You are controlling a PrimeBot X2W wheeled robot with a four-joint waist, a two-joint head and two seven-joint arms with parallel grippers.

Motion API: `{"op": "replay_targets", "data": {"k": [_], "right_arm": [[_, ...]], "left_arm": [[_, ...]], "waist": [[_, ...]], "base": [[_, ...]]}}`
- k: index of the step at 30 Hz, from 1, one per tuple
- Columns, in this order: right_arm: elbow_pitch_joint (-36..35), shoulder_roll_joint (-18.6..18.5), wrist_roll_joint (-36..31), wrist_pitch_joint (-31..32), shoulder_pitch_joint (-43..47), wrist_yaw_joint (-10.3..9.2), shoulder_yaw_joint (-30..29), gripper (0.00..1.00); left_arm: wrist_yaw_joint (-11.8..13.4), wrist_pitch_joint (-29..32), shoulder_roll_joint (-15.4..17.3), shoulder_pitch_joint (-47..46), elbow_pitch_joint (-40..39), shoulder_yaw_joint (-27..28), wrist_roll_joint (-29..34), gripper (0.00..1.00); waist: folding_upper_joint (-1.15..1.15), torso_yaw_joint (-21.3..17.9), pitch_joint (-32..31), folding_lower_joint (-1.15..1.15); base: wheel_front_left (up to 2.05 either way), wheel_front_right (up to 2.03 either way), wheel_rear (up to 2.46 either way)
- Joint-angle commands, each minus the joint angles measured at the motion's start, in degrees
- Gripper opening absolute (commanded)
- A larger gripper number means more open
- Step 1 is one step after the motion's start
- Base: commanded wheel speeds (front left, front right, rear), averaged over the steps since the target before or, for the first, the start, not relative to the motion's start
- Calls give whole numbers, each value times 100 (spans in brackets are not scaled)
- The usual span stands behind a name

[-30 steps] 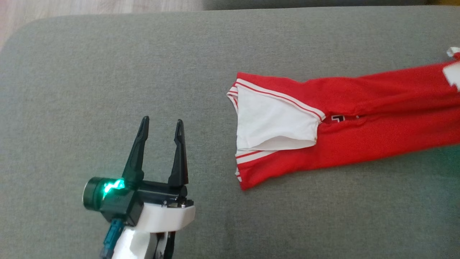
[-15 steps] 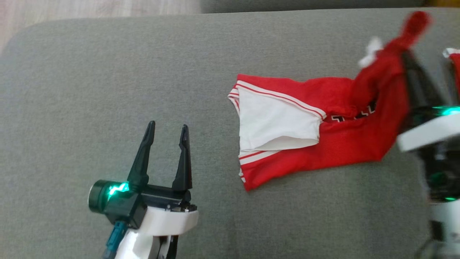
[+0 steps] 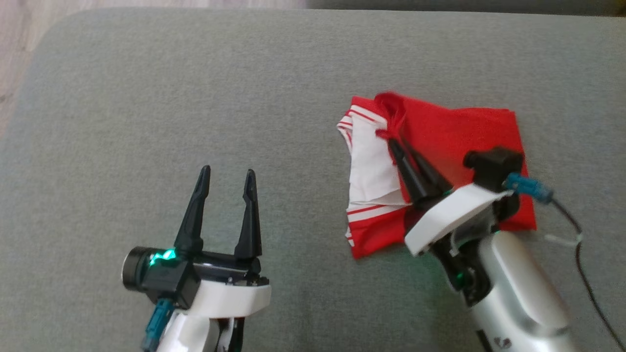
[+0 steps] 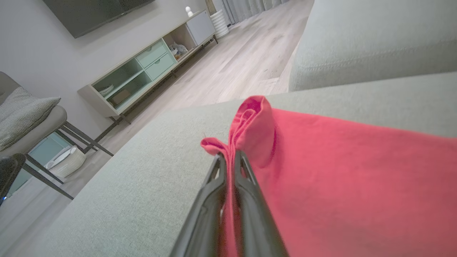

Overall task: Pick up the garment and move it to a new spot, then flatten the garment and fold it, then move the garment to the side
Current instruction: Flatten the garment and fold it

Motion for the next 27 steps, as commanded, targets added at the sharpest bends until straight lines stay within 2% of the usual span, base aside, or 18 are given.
{"op": "replay_targets", "data": {"k": [1, 2, 3, 4, 8, 12, 15, 20, 24, 27], "right_arm": [[-44, 110, 136, -220, -231, 39, 240, 0], [118, 112, 268, -333, -260, 39, 377, 0], [287, 113, 419, -436, -288, 39, 479, 23], [430, 113, 569, -544, -321, 39, 579, 100], [667, 114, 1298, -937, -454, 39, 952, 100], [698, 115, 1282, -1470, -596, 39, 841, 100], [632, 36, 1086, -1772, -486, 39, 543, 100], [354, -365, 1068, -2008, -79, 39, 194, 100], [141, -685, 997, -2069, 462, 39, -511, 100], [-156, -761, 474, -2072, 939, 39, -988, 100]], "left_arm": [[10, -29, -21, -199, -155, 105, -57, 100], [17, -29, -21, -210, -151, 85, -77, 100], [21, -29, -21, -214, -142, 71, -94, 100], [17, -29, -21, -217, -123, 55, -104, 100], [45, -29, -21, -184, -62, 78, -130, 100], [59, -29, -21, -74, -21, 172, -83, 100], [72, -29, -21, 27, 45, 224, -27, 100], [98, -29, -21, 184, 121, 299, 33, 100], [76, -29, -21, 351, 224, 343, 196, 100], [46, -29, -21, 535, 318, 400, 147, 100]], "waist": [[0, 71, 27, 0], [0, 109, 30, 0], [0, 137, 25, 0], [0, 171, 15, 0], [0, 234, -81, 0], [0, 167, -287, 0], [0, 75, -519, 0], [0, -41, -863, 0], [0, -134, -1160, 0], [0, -173, -1410, 0]], "base": [[0, 0, 0], [0, 0, 0], [0, 0, 0], [0, 0, 0], [0, 0, 0], [0, 0, 0], [0, 0, 0], [0, 0, 0], [0, 0, 0], [0, 0, 0]]}}
